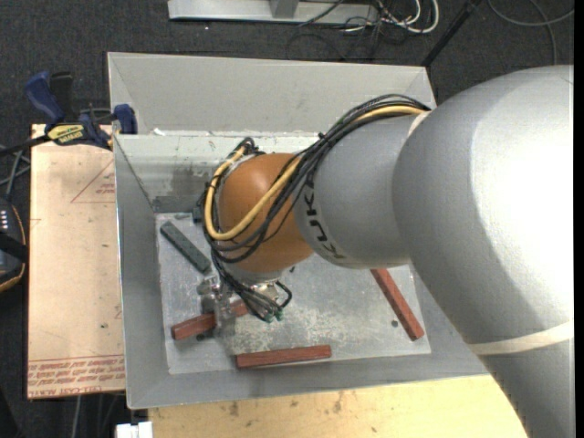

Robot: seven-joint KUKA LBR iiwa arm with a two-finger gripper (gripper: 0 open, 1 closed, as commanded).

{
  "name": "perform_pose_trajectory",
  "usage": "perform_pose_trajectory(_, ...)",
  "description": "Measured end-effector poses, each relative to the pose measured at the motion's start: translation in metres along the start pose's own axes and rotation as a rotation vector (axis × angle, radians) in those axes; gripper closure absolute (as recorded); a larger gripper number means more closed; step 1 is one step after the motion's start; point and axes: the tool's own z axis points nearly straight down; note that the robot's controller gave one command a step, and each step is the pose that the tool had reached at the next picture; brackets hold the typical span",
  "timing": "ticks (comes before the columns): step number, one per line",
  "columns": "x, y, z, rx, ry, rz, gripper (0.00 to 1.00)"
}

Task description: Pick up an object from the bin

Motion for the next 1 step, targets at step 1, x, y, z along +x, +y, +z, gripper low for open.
perform_pose_trajectory(1, 0.0000, -0.0002, 0.0000, 0.000, 0.000, 0.000, 1.00)
